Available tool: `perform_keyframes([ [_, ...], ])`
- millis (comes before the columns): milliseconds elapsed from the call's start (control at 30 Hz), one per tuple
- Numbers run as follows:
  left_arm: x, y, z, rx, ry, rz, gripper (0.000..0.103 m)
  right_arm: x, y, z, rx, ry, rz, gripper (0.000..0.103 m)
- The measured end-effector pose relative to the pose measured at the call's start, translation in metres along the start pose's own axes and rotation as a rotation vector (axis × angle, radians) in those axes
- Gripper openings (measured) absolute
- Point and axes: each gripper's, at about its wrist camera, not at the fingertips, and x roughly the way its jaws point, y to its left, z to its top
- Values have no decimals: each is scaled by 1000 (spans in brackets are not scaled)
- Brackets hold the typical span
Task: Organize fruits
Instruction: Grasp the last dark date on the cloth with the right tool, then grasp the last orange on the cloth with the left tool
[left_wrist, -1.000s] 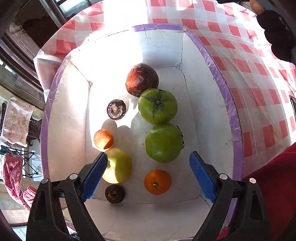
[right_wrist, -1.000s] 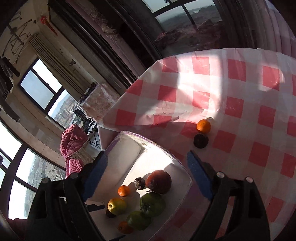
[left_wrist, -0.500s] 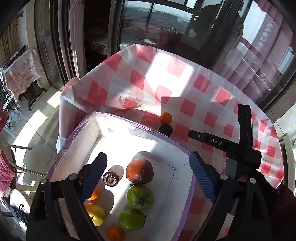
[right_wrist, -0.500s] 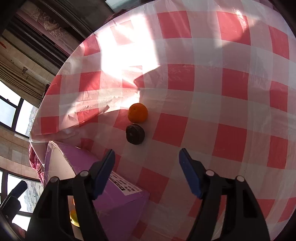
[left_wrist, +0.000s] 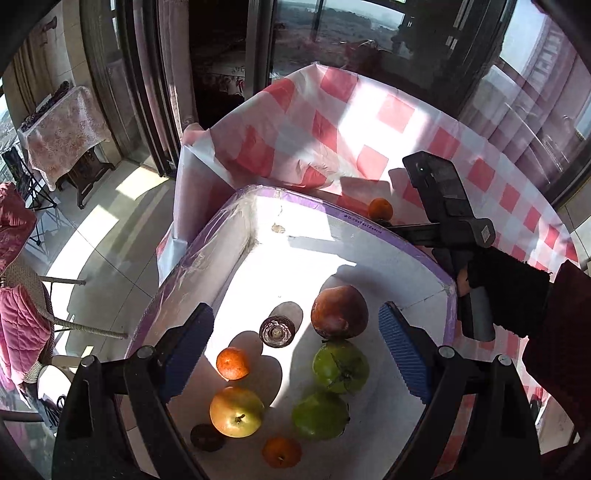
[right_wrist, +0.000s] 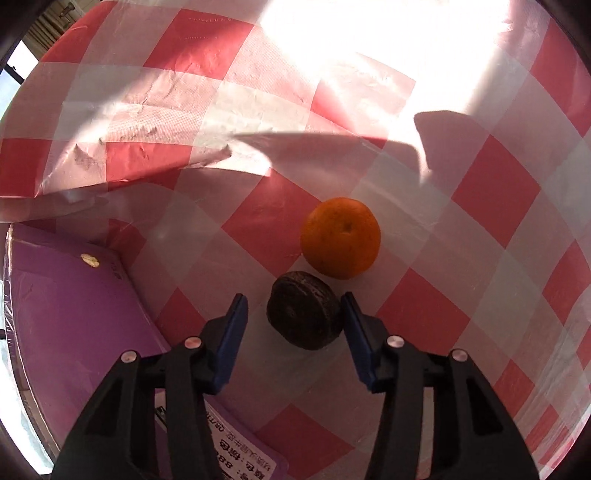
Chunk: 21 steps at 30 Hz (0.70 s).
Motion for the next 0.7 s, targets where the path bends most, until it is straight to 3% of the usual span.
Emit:
perform_keyframes([
  [67, 0, -1, 4, 10, -1, -4, 88, 0, -3, -3, 7, -19, -9, 37],
  [267, 9, -37, 38, 111, 5, -48, 88, -14, -30, -38, 92, -100, 13, 36],
  [467, 75, -117, 106, 205, 142, -102, 88, -36, -72, -100, 262, -147, 35, 36],
  [600, 154, -165, 136, 226, 297, 4, 88, -49, -88, -137, 315, -154, 38, 36],
  [700, 221, -174, 143, 201, 424, 108, 82, -60, -99, -155, 325, -154, 28, 36],
])
